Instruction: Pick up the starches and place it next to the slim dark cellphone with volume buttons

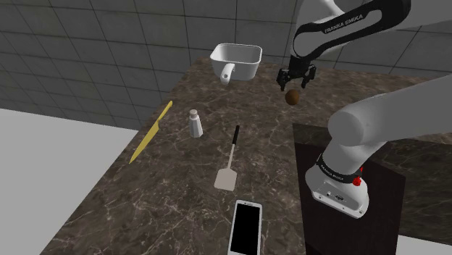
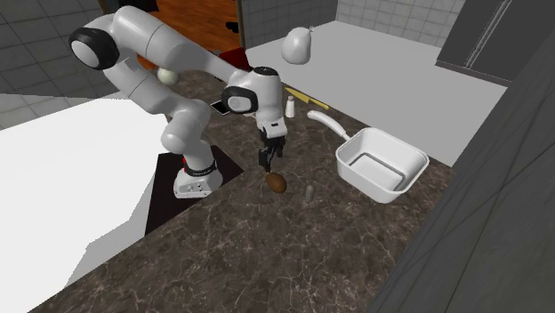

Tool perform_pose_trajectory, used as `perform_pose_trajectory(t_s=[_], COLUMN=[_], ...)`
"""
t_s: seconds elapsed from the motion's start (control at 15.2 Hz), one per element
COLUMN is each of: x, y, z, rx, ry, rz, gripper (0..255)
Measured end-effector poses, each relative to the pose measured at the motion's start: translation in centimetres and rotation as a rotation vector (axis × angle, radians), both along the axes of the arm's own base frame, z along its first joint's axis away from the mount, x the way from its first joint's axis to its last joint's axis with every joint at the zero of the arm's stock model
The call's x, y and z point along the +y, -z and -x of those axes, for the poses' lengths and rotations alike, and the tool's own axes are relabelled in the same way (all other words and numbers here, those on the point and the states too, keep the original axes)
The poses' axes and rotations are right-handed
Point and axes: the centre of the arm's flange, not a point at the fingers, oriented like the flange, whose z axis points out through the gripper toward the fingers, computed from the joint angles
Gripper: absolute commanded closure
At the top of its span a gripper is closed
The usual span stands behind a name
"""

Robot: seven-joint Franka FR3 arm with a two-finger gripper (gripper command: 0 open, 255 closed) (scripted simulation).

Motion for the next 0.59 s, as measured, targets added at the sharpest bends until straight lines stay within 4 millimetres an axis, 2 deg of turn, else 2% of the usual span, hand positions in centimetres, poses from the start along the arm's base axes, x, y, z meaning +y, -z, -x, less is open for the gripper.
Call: perform_pose_trajectory(t_s=[0.2, 0.59], x=[-1.6, -2.2], y=[2.2, 5.2], z=[0.7, 0.9], rx=[-0.002, -0.002], ry=[0.076, 0.088], rz=[0.004, 0.005], gripper=[0, 0])
